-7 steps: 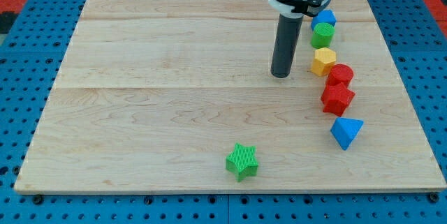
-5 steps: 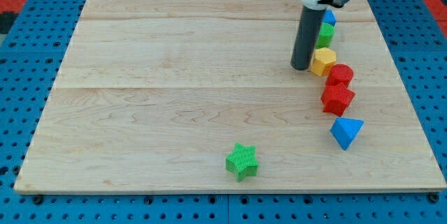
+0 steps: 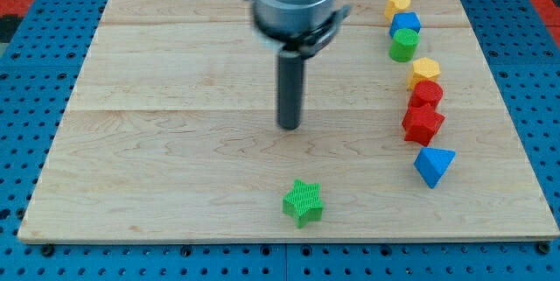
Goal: Push the yellow hexagon to the right side of the board
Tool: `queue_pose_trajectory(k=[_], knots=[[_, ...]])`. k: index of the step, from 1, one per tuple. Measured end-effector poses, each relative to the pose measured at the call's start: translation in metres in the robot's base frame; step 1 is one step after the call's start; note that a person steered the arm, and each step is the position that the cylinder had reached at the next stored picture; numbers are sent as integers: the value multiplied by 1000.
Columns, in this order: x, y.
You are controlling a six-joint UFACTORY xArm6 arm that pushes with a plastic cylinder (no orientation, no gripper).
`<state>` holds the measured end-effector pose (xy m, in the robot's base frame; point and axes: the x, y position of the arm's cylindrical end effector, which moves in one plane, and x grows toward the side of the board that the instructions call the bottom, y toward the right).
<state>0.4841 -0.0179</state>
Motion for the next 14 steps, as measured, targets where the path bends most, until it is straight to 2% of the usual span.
queue_pose_trajectory(k=[1,2,5,6,7,8,11,12,13,14], knots=[[34,-61],[34,-93],[34,-138],[50,-144],[94,-144],[114,-141],[134,-134],[124,-111],[118,-36],[115,-27]])
